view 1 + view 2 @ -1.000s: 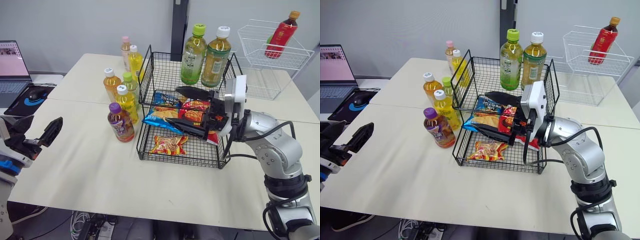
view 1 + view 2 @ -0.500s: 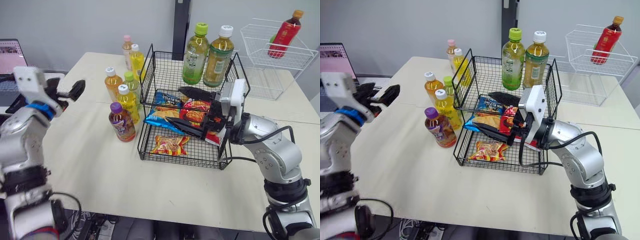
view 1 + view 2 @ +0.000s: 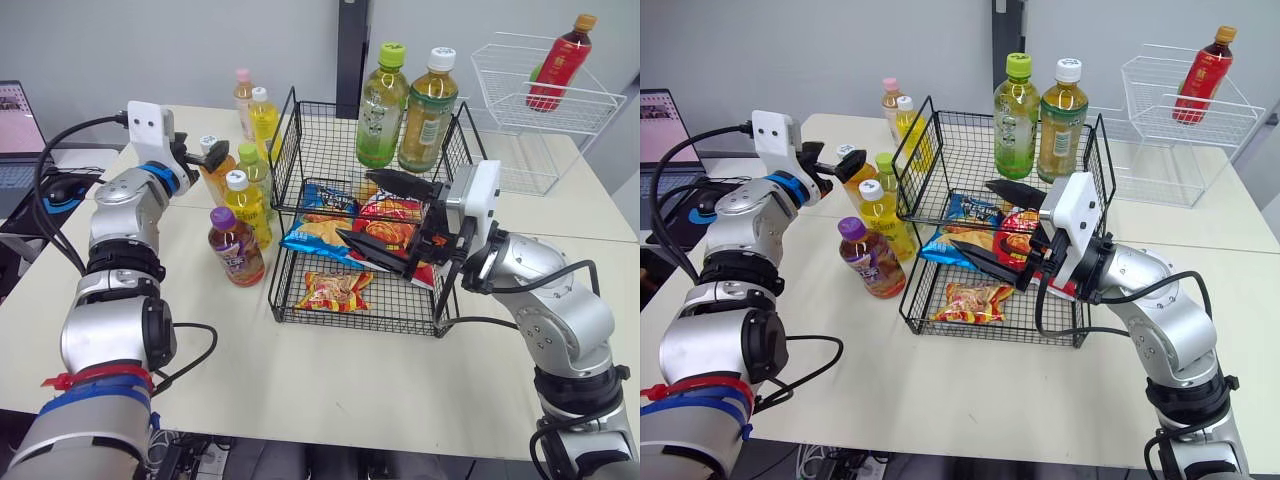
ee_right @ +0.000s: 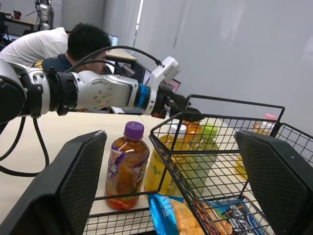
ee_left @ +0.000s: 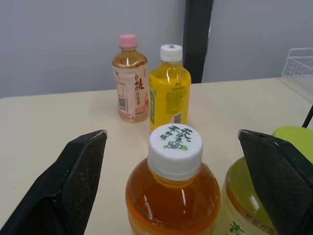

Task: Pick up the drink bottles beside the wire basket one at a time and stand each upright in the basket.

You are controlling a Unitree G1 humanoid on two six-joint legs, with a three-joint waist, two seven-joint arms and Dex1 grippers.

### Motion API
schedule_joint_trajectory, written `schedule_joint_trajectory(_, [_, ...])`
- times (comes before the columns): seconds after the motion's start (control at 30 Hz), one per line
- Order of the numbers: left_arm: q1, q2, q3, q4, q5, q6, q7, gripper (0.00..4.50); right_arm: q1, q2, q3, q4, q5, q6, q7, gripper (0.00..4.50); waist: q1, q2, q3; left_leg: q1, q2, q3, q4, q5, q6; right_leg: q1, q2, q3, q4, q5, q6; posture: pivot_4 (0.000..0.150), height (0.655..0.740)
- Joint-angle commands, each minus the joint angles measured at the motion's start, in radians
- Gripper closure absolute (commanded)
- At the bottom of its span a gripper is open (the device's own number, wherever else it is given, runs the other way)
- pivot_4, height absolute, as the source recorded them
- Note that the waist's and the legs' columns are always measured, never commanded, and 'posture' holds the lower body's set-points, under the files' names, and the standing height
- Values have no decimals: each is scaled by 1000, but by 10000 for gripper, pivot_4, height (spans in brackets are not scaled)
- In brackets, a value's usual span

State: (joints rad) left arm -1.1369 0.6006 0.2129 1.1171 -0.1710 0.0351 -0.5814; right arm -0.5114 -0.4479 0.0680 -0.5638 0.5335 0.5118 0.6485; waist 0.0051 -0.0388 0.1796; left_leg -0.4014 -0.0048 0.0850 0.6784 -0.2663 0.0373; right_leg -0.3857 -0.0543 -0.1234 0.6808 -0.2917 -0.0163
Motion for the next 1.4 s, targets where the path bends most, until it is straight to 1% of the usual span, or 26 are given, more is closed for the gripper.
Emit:
schedule_joint_trajectory(0.03, [-61,0,-11,60,33,-58,5,213,3,-5,-17,-47,9,3,-19,0,-1,0,0,0,0,0,0,0,0,0,0,0,0,0,0,1500,7400])
schedule_joint_trajectory(0.17, [-94,-10,-14,116,57,-84,23,213,4,-8,-17,-54,10,8,-27,0,-2,0,0,0,0,0,0,0,0,0,0,0,0,0,0,1500,7400])
schedule_joint_trajectory(0.2, [-99,-12,-14,126,62,-88,30,1934,3,-9,-17,-55,10,9,-28,0,-3,0,0,0,0,0,0,0,0,0,0,0,0,0,0,1500,7400])
schedule_joint_trajectory(0.27, [-107,-15,-10,140,70,-90,42,6061,4,-11,-20,-56,10,9,-28,0,-3,0,0,0,0,0,0,0,0,0,0,0,0,0,0,1500,7400])
schedule_joint_trajectory(0.3, [-110,-17,-7,144,71,-98,51,9351,5,-12,-21,-58,11,11,-29,0,-3,0,0,0,0,0,0,0,0,0,0,0,0,0,0,1500,7400])
schedule_joint_trajectory(0.33, [-113,-18,-5,147,73,-101,56,11729,6,-13,-22,-60,11,12,-30,0,-4,0,0,0,0,0,0,0,0,0,0,0,0,0,0,1500,7400])
schedule_joint_trajectory(0.37, [-116,-20,-8,150,79,-105,62,15450,7,-13,-23,-62,12,13,-31,0,-4,0,0,0,0,0,0,0,0,0,0,0,0,0,0,1500,7400])
schedule_joint_trajectory(0.4, [-118,-21,-11,151,84,-109,65,17994,7,-14,-23,-63,12,15,-32,0,-4,0,0,0,0,0,0,0,0,0,0,0,0,0,0,1500,7400])
schedule_joint_trajectory(0.53, [-122,-23,-16,156,102,-122,69,30535,9,-14,-24,-68,14,19,-35,0,-4,0,0,0,0,0,0,0,0,0,0,0,0,0,0,1500,7400])
schedule_joint_trajectory(0.57, [-122,-24,-14,157,103,-123,71,31669,10,-14,-24,-69,14,19,-36,0,-4,0,0,0,0,0,0,0,0,0,0,0,0,0,0,1500,7400])
schedule_joint_trajectory(0.77, [-117,-11,-4,156,108,-142,95,31658,9,-14,-23,-69,9,14,-41,0,-4,0,0,0,0,0,0,0,0,0,0,0,0,0,0,1500,7400])
schedule_joint_trajectory(0.87, [-110,17,26,132,83,-179,110,31658,2,-3,-27,-71,28,16,-45,0,-6,0,0,0,0,0,0,0,0,-1,0,0,0,0,0,1500,7400])
schedule_joint_trajectory(0.97, [-115,58,45,97,59,-182,64,31658,-4,0,-35,-72,43,16,-45,0,-9,-1,0,-2,0,0,0,0,0,-3,0,0,0,0,0,1500,7400])
schedule_joint_trajectory(1.1, [-140,153,48,17,47,-146,-56,31658,-11,-1,-40,-68,43,7,-51,0,-10,-2,1,-3,0,0,0,0,0,-4,0,0,0,0,0,1500,7400])
schedule_joint_trajectory(1.17, [-162,202,43,-49,27,-88,-158,31658,-18,4,-42,-62,39,0,-61,0,-9,-2,1,-4,0,0,1,0,0,-4,0,0,-1,0,0,1500,7400])
schedule_joint_trajectory(1.3, [-241,298,40,-212,-57,142,-393,31658,-29,12,-44,-59,44,-3,-71,0,-2,-3,2,-5,0,0,2,0,0,-4,0,-1,-1,0,0,1500,7400])
schedule_joint_trajectory(1.4, [-327,355,25,-262,-82,281,-499,31658,-35,21,-41,-59,42,-6,-77,0,-2,-5,3,-6,0,-1,2,0,0,-4,0,-1,-1,0,0,1500,7400])
